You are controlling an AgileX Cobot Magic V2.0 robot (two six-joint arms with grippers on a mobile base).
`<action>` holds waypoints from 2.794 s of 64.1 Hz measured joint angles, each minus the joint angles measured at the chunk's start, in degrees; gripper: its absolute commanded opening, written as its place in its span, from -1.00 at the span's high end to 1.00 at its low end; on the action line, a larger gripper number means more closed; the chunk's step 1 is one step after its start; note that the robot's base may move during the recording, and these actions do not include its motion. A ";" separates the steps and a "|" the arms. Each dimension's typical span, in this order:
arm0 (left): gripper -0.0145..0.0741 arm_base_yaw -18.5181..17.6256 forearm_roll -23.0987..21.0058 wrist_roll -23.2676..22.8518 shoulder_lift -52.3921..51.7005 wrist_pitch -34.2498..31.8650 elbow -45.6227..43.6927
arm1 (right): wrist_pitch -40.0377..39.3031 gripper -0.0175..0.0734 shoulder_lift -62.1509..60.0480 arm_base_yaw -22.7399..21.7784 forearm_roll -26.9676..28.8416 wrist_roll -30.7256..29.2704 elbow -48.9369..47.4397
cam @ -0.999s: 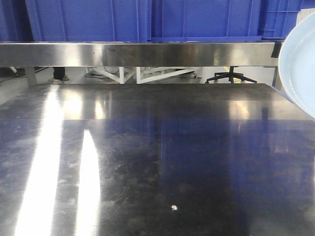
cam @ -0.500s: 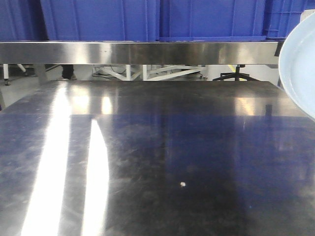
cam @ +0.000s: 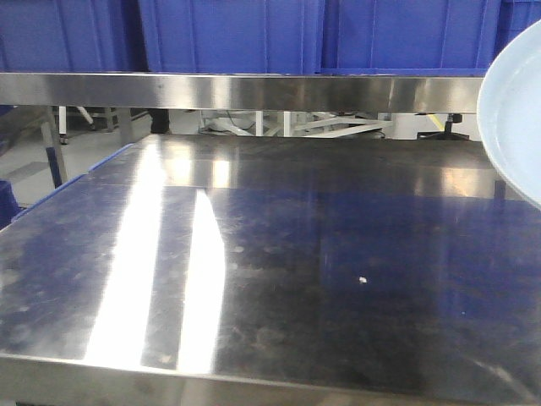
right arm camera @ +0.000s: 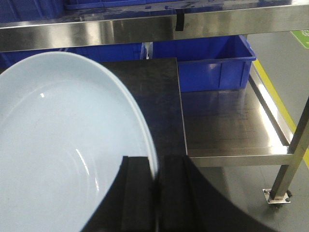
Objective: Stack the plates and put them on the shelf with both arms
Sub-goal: 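Back the base away from the table and turn, holding the plates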
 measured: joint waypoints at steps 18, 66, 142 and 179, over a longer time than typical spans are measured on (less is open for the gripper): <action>0.49 0.00 0.00 0.00 0.00 0.00 0.00 | 0.00 0.51 0.00 0.00 0.00 0.00 0.00; 0.49 0.00 0.00 0.00 0.00 0.00 0.00 | 0.00 0.51 0.00 0.00 0.00 0.00 0.00; 0.49 0.00 0.00 0.00 0.00 0.00 0.00 | 0.00 0.51 0.00 0.00 0.00 0.00 0.00; 0.49 0.00 0.00 0.00 0.00 0.00 0.00 | 0.00 0.51 0.00 0.00 0.00 0.00 0.00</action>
